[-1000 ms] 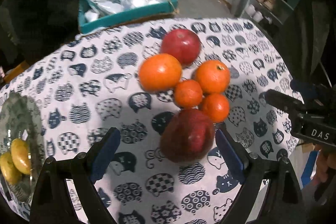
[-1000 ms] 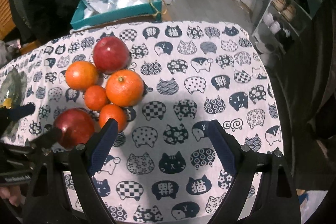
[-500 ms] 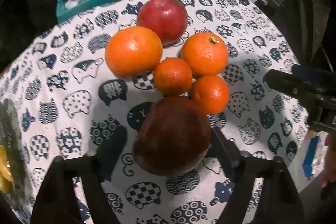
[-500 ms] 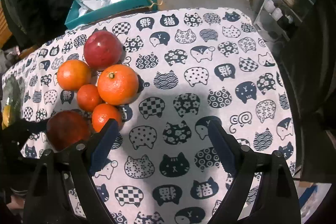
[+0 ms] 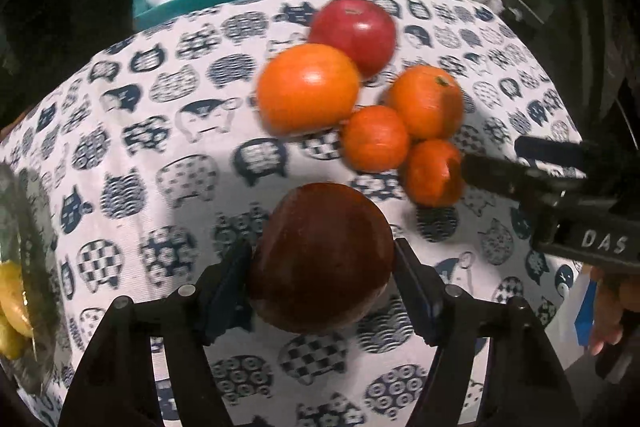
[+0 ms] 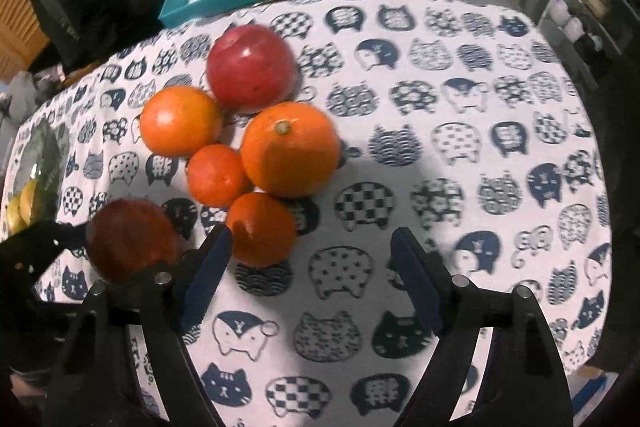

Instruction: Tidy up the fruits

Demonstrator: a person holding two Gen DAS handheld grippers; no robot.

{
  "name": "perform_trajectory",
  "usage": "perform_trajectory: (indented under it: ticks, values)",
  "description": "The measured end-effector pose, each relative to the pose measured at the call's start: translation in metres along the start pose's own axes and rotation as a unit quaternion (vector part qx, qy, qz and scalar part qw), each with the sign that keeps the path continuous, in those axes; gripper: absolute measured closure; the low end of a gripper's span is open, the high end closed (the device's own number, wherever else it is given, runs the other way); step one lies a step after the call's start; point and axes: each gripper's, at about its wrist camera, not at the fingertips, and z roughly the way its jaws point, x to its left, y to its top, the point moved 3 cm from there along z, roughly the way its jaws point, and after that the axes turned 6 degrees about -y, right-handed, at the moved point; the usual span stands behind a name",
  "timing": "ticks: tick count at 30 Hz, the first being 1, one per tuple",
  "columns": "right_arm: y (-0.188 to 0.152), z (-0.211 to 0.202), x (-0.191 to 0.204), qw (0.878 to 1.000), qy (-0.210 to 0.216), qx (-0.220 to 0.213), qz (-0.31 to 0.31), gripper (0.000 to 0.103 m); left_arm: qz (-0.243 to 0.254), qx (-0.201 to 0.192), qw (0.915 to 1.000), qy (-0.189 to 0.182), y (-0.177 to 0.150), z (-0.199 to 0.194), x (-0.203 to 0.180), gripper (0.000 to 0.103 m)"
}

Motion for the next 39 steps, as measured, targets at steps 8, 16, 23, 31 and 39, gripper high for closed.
perform_trajectory:
  ticks: [8, 16, 23, 31, 39]
  values:
    - [0.003, 0.030, 0.021, 0.999, 0.020, 0.028, -0.006, 0.030, -0.027, -0.012, 0.9995, 0.012, -0.001, -0.011, 0.027, 0.031]
    - [0.005, 0.042, 0.039, 0.999, 0.008, 0.031, -0.026, 0.056, -0.040, -0.019, 0.9989, 0.015, -0.003, -0.021, 0.039, 0.031]
    - [0.000, 0.026, 0.044, 0.999, -0.013, 0.014, -0.035, 0.058, -0.047, -0.032, 0.9983, 0.014, -0.003, -0.034, 0.042, 0.031]
    - [0.003, -0.020, 0.045, 0.999, -0.020, -0.032, -0.038, 0.058, -0.049, -0.064, 0.9966, 0.017, -0.001, -0.065, 0.044, 0.031]
    - [0.012, -0.065, 0.056, 0.995, -0.025, -0.080, -0.052, 0.058, -0.061, -0.099, 0.9930, 0.021, -0.001, -0.102, 0.052, 0.031]
